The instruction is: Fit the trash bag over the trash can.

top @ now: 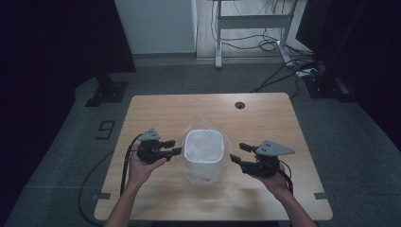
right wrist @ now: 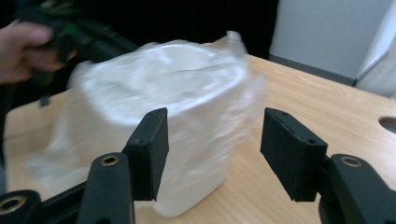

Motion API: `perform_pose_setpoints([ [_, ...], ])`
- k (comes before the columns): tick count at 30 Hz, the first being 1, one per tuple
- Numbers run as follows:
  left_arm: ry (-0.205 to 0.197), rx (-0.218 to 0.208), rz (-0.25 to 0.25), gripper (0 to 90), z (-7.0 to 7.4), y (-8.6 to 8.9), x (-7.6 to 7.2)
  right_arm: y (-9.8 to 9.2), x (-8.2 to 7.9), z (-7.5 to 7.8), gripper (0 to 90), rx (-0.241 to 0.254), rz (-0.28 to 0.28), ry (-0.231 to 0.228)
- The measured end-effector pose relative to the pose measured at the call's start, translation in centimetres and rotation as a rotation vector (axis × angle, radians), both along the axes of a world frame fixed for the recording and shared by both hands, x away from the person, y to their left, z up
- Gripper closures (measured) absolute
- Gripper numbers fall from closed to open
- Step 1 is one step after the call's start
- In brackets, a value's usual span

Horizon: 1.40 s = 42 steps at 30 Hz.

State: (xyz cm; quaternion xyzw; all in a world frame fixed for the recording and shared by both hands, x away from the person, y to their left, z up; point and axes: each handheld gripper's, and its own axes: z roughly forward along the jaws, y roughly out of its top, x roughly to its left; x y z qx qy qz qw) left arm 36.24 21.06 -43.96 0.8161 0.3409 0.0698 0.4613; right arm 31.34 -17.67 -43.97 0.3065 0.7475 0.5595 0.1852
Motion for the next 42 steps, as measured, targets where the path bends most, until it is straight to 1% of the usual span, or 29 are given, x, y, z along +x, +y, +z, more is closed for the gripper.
perform_pose_setpoints([
  [1, 0.005, -0.001, -0.002, 52.4, -0.2, 0.0, 0.0, 0.0, 0.6, -0.1, 41.5, 0.011, -0.009, 0.012],
  [3, 0.008, 0.006, -0.003, 52.3, -0.6, -0.2, 0.0, 0.2, 1.5, -0.2, 41.6, 0.010, -0.028, 0.019],
  [7, 0.012, 0.012, -0.007, 52.1, -1.1, -0.5, 0.1, 0.9, 2.9, -0.2, 42.1, -0.012, -0.068, 0.023],
  [9, 0.012, 0.014, -0.008, 52.0, -1.2, -0.7, 0.2, 1.4, 3.5, -0.2, 42.5, -0.042, -0.106, 0.026],
  [10, 0.012, 0.013, -0.009, 51.9, -1.3, -0.8, 0.2, 1.5, 3.8, -0.2, 42.6, -0.040, -0.110, 0.028],
  [13, 0.005, 0.032, -0.007, 51.4, -1.4, -1.0, 0.2, 2.1, 4.7, -0.4, 42.6, -0.060, -0.135, 0.039],
  [15, 0.004, 0.036, -0.008, 51.1, -1.5, -1.2, 0.2, 2.4, 5.2, -0.7, 42.9, -0.067, -0.141, 0.050],
  [18, -0.002, 0.051, -0.005, 51.3, -1.7, -1.5, 0.2, 3.1, 5.6, -1.4, 44.0, -0.102, -0.159, 0.061],
  [20, 0.001, 0.054, -0.005, 51.3, -1.9, -1.6, 0.1, 3.2, 5.7, -1.9, 43.7, -0.105, -0.158, 0.078],
  [22, 0.004, 0.063, -0.002, 50.9, -2.1, -1.7, 0.1, 3.4, 5.6, -2.5, 43.1, -0.126, -0.157, 0.087],
  [24, 0.002, 0.072, 0.005, 49.6, -2.1, -1.7, 0.2, 3.6, 5.4, -2.8, 42.6, -0.139, -0.150, 0.083],
  [25, 0.000, 0.073, 0.010, 48.5, -2.0, -1.6, 0.2, 3.6, 5.4, -2.8, 42.6, -0.142, -0.157, 0.079],
  [27, -0.006, 0.066, 0.020, 47.2, -1.6, -1.1, 0.1, 3.2, 5.3, -2.4, 42.3, -0.129, -0.167, 0.076],
  [29, -0.022, 0.051, 0.033, 45.5, -1.0, -0.5, 0.0, 2.7, 5.1, -1.9, 41.4, -0.115, -0.175, 0.067],
  [31, -0.041, 0.028, 0.045, 44.9, -0.1, 0.2, -0.2, 2.1, 4.8, -1.4, 40.7, -0.097, -0.180, 0.056],
  [33, -0.064, 0.006, 0.038, 45.0, 0.9, 0.8, -0.5, 1.4, 4.4, -0.9, 40.7, -0.073, -0.175, 0.045],
  [34, -0.077, -0.009, 0.025, 45.0, 1.4, 0.9, -0.6, 1.1, 4.2, -0.7, 40.5, -0.064, -0.168, 0.042],
  [36, -0.098, -0.026, -0.019, 45.0, 2.4, 0.8, -0.8, 0.6, 3.7, -0.4, 40.1, -0.051, -0.154, 0.033],
  [39, -0.119, 0.003, -0.084, 43.9, 3.5, -0.1, -0.8, 0.1, 3.1, -0.2, 38.8, -0.040, -0.129, 0.030],
  [42, -0.131, 0.039, -0.148, 43.6, 4.2, -1.5, -0.5, -0.2, 2.5, -0.3, 37.9, -0.039, -0.097, 0.033],
])
